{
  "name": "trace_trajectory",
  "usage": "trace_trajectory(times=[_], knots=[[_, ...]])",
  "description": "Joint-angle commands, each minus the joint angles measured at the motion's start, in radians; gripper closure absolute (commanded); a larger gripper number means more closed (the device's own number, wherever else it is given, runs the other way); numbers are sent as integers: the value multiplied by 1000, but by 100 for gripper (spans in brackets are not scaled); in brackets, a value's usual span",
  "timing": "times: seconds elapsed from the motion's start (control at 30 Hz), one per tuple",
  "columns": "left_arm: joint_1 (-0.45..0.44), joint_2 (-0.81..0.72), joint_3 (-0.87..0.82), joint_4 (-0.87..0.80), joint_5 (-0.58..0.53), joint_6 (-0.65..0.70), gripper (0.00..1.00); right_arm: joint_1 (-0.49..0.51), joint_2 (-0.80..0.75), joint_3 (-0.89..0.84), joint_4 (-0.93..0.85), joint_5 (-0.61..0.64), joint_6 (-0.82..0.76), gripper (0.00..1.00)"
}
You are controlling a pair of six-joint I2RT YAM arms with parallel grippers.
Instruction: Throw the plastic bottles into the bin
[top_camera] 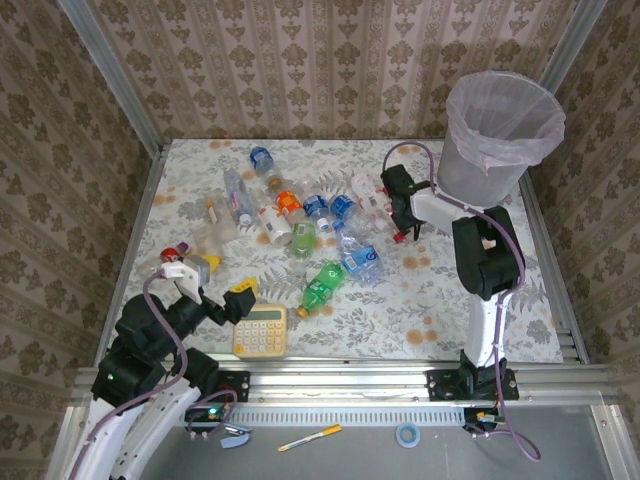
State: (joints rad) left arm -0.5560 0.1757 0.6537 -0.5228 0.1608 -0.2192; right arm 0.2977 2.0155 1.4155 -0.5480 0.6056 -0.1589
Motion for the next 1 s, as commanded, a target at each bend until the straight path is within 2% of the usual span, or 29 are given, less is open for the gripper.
trace_trajectory(times=[0.0, 0.17, 0.33, 0.77, 0.97], knots=[[-5, 9, -8, 20, -1, 18, 0, -5, 49, 55, 4, 18, -23, 13], [-5, 12, -10, 20, -1, 18, 0, -15, 93, 92, 0, 13, -31, 17], [-5, 15, -8, 18, 0, 19, 0, -29, 110, 89, -3, -2, -15, 27], [-5, 15, -6, 15, 6, 22, 0, -53, 90, 58, 5, -19, 26, 61], [-5, 15, -8, 15, 9, 23, 0, -53, 48, 27, 5, -23, 48, 72]])
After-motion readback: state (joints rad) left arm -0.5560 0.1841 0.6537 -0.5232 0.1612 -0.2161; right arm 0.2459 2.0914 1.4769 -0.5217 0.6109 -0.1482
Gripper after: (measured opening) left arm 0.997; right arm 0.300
